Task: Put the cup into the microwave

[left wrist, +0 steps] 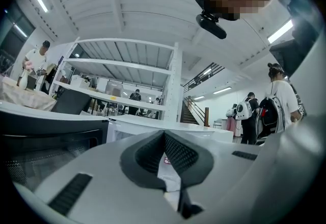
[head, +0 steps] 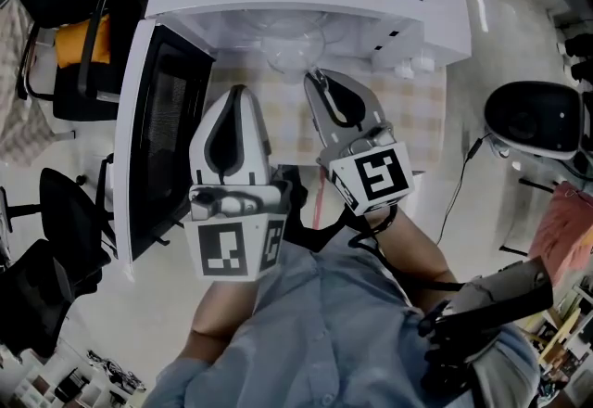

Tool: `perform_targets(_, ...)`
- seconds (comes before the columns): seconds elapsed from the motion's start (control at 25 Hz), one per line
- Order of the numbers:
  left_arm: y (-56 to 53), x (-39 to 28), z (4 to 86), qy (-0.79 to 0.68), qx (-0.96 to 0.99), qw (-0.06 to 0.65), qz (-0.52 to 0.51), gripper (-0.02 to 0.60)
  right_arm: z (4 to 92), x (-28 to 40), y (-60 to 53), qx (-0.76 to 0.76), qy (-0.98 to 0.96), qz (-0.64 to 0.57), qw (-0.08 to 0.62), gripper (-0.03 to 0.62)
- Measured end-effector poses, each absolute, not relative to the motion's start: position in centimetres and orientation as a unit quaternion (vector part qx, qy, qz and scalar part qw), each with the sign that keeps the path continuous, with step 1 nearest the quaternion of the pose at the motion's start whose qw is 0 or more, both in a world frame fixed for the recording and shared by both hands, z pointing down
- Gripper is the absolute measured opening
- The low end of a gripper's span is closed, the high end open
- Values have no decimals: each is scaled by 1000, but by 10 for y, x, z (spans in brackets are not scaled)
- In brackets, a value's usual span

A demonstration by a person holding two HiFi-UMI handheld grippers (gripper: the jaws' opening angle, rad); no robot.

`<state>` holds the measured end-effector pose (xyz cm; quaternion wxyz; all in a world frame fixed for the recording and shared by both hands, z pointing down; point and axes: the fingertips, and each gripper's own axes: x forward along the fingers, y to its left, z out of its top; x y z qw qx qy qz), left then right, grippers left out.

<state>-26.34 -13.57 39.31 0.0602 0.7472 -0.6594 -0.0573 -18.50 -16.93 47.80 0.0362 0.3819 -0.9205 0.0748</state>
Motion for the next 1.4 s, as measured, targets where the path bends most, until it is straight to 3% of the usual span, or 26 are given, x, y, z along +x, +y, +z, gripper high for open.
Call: perform_targets(1.4, -176, -285, 433, -650, 750, 114, -36, 6, 504, -212, -245, 408, -907, 76, 67, 28)
